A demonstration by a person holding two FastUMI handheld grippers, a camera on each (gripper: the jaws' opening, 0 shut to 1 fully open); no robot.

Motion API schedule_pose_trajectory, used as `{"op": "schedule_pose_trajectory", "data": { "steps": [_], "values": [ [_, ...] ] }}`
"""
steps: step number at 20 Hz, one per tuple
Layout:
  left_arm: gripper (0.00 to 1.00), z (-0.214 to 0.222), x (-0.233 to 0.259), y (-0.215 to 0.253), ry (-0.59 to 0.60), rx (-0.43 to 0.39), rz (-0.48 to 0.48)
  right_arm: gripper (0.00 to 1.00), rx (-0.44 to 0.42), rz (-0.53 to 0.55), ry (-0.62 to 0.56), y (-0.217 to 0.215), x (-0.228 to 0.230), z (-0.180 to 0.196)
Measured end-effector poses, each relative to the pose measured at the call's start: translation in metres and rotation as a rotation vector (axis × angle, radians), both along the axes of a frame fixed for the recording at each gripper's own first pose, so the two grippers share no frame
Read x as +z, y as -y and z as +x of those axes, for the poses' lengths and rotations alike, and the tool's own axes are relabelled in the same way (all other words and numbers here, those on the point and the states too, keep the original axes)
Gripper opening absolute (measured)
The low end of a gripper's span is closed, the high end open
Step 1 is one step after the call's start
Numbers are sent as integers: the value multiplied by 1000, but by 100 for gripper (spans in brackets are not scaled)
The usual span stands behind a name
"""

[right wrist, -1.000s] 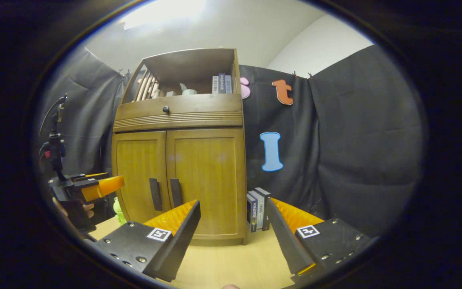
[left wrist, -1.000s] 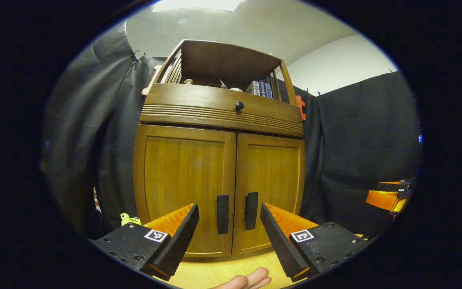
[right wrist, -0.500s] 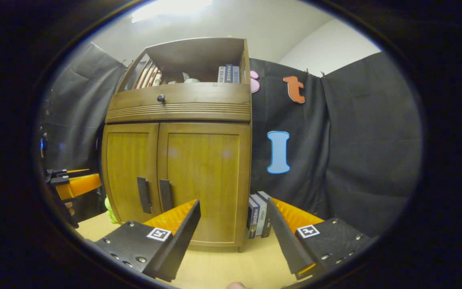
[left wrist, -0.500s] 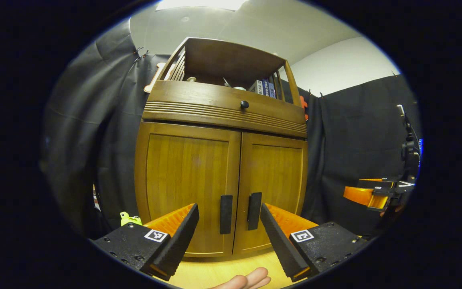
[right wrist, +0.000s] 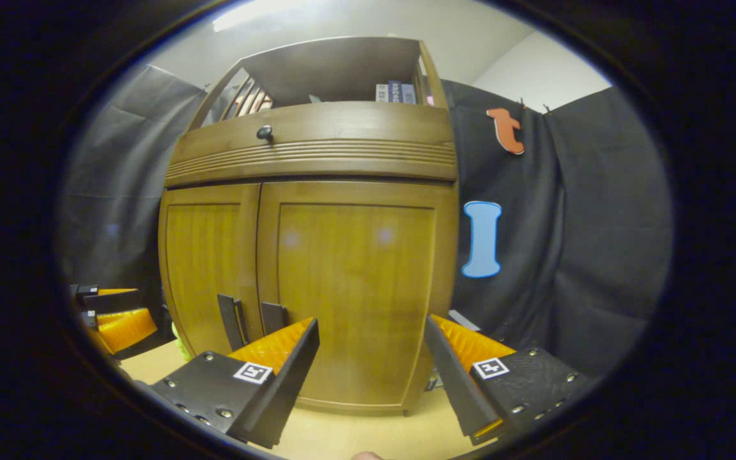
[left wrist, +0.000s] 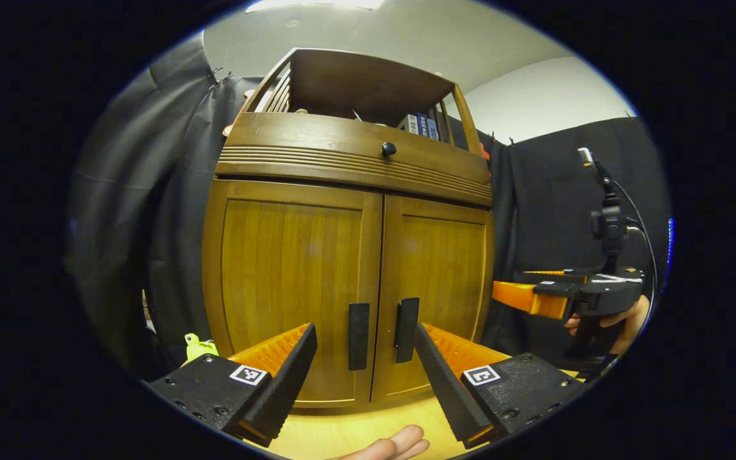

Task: Open the right door of the double-door shoe cabinet with the right hand, and open the left door with the left hand.

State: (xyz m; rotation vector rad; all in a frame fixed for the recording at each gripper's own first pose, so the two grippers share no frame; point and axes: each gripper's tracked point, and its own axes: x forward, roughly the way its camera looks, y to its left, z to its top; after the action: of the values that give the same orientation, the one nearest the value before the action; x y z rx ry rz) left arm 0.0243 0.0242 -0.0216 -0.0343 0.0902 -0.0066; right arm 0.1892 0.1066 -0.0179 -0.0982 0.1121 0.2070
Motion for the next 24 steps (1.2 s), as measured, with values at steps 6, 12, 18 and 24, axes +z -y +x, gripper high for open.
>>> {"op": "schedule_pose_trajectory", "data": {
  "steps": [6,12,18,24],
  "values": [
    [95,-5,3,-1,7,-18,-1,98,78,53,-67,-66,-42,30],
    [92,-11,10,-9,27,-30,-12,85,142,124,-165,-126,-82,51],
    [95,-11,8,-7,25,-37,-20,27,121,80,-163,-127,-95,54],
    [92,-6,5,-17,19,-6,-20,27,184,129,-185,-117,-79,45]
  ]
}}
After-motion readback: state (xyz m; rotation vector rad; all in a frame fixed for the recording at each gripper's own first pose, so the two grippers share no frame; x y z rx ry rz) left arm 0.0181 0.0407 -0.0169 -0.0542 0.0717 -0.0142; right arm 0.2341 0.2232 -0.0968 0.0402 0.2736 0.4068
